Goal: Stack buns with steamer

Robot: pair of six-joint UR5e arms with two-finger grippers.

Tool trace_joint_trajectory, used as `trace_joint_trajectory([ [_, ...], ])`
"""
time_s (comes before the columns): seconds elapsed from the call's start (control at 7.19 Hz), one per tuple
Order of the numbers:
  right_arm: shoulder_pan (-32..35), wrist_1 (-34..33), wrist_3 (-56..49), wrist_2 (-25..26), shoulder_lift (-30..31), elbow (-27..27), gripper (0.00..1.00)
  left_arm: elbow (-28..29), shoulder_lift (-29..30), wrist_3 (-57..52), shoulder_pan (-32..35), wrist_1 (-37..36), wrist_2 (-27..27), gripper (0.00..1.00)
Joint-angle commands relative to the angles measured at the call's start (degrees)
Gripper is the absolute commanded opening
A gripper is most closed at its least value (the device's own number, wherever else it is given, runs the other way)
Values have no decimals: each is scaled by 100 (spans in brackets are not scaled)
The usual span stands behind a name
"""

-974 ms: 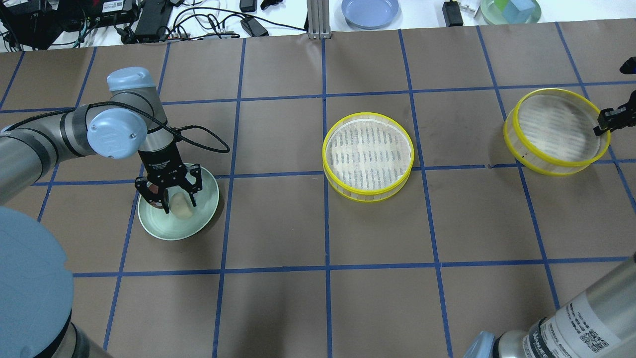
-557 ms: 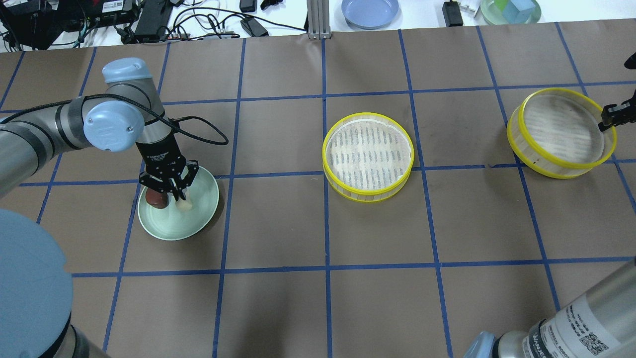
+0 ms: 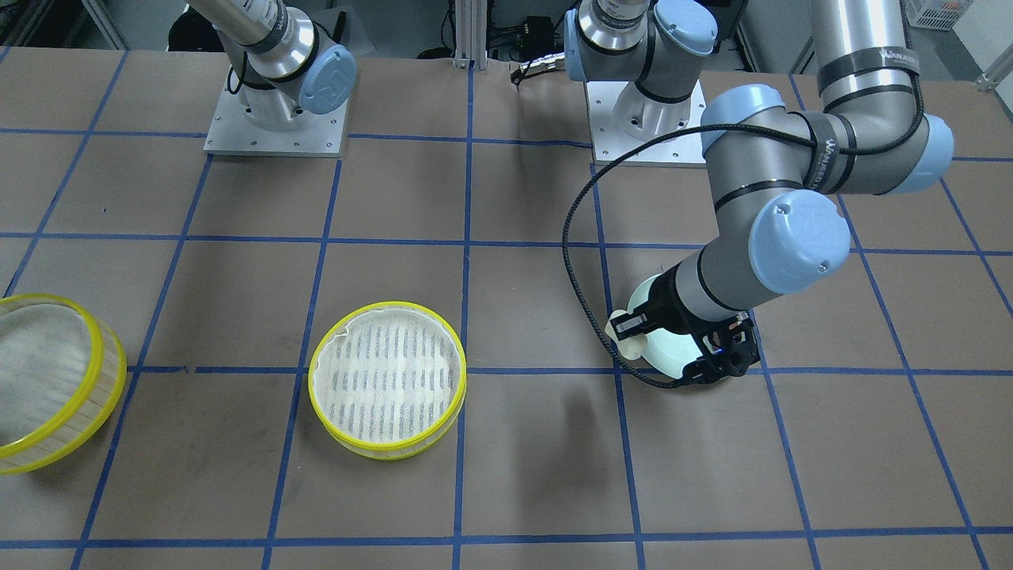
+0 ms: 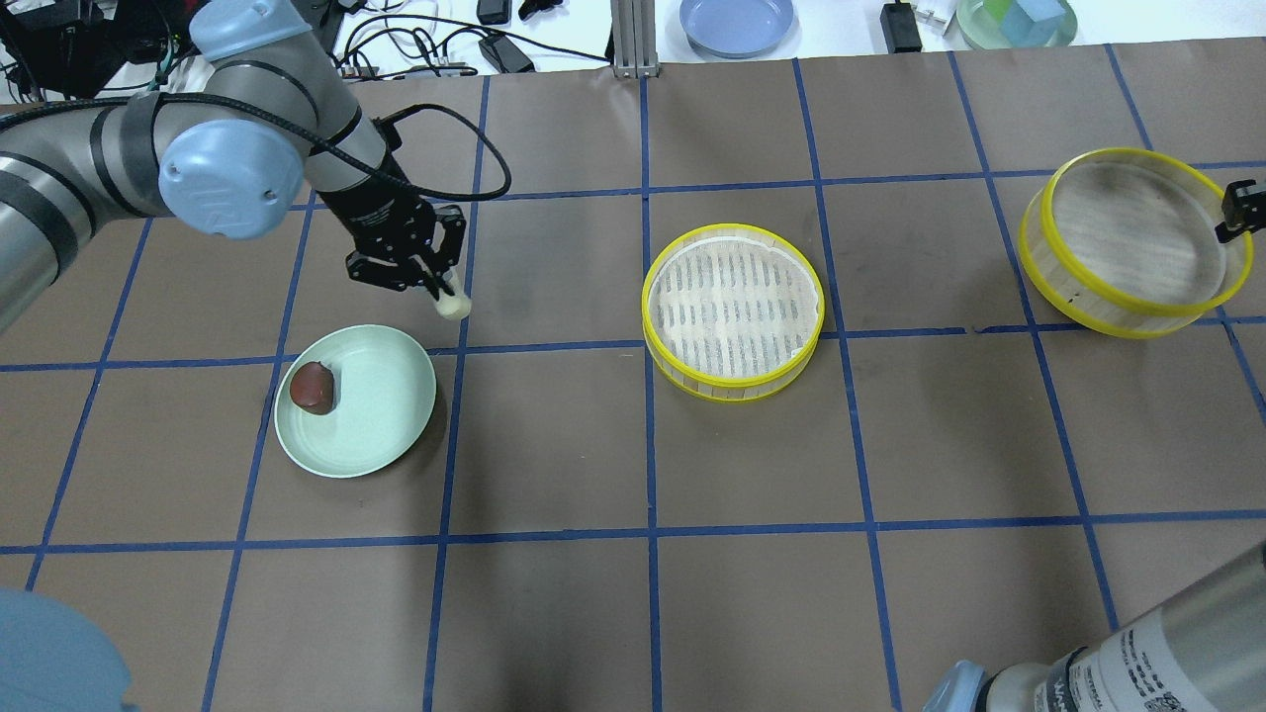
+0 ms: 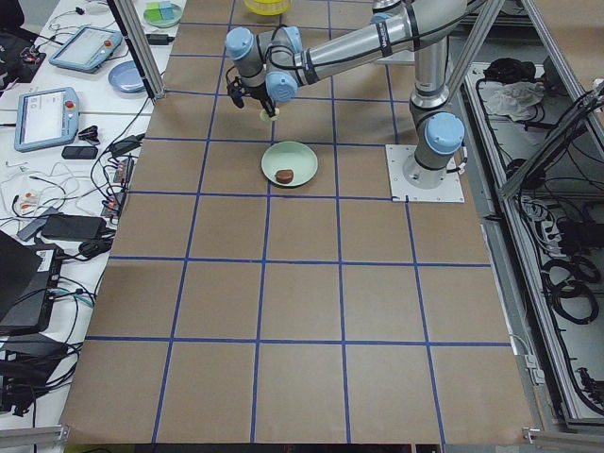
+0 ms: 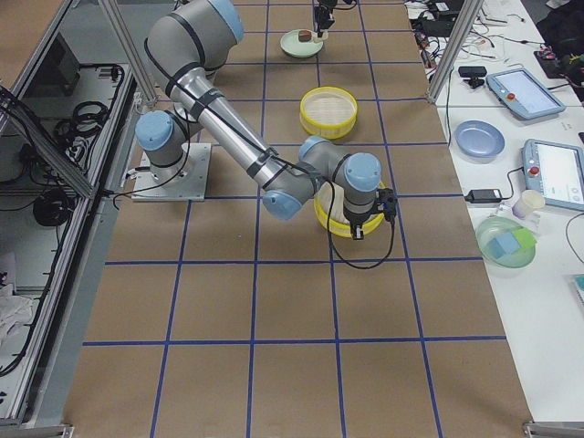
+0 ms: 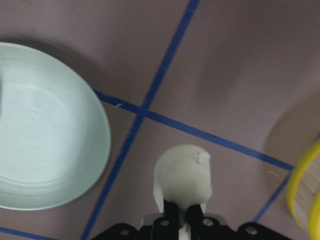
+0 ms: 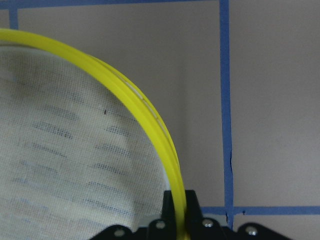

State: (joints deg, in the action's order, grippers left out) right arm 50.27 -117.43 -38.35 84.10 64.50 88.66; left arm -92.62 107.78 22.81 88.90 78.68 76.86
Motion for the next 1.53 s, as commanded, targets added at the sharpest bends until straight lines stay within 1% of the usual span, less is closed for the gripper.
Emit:
trace_joint_trajectory([
  [0.0, 149, 220, 396, 221, 176, 11, 0, 17, 127, 792, 338, -953, -1194, 0],
  [0.14, 211, 247, 494, 221, 290, 29, 0, -10, 216, 761, 382, -1081, -1608, 0],
  [0.28, 237, 238, 495, 264, 291, 38, 0, -36, 312, 743, 609, -1361, -2074, 0],
  [0.56, 290, 238, 495, 318, 291, 46, 0, -360, 637, 751, 1058, -2256, -2114, 0],
  [0.7, 290, 238, 495, 318, 291, 47, 0, -397, 795, 769, 1103, -2512, -2131, 0],
  [0.83, 290, 247, 495, 318, 282, 47, 0, -397, 901, 786, 1164, -2559, -2123, 7],
  [0.97, 290, 238, 495, 318, 282, 64, 0, -397, 946, 813, 1278, -2568, -2114, 29],
  [1.11, 290, 247, 495, 318, 291, 73, 0, -380, 990, 822, 1279, -2568, -2114, 93],
  [1.25, 290, 378, 495, 344, 395, 73, 0, -379, 990, 891, 1279, -2568, -2122, 100],
  [1.39, 325, 649, 834, 327, 536, 73, 0, -353, 990, 1101, 1305, -2568, -2122, 100],
])
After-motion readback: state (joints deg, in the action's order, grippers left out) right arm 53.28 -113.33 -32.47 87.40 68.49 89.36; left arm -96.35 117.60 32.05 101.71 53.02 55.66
